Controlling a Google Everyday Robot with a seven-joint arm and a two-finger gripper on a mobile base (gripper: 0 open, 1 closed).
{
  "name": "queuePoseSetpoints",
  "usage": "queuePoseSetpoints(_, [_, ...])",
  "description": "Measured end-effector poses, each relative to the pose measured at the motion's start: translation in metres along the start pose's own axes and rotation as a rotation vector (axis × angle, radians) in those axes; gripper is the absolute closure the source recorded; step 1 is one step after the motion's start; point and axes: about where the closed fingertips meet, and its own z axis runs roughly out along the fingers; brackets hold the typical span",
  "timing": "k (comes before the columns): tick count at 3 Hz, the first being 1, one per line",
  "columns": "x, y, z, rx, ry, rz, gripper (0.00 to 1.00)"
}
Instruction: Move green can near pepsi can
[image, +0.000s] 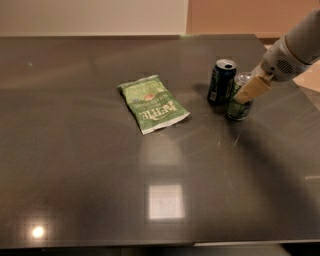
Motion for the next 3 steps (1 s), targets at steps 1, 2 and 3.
queuePoseSetpoints(1, [-0.0006, 0.0005, 0.0021, -0.004, 0.001, -0.001, 0.12])
queuePoseSetpoints(2, [-0.0011, 0.0011, 0.0040, -0.007, 0.001, -0.002, 0.00])
queuePoseSetpoints(3, [-0.0011, 0.0011, 0.0041, -0.007, 0.001, -0.002, 0.00])
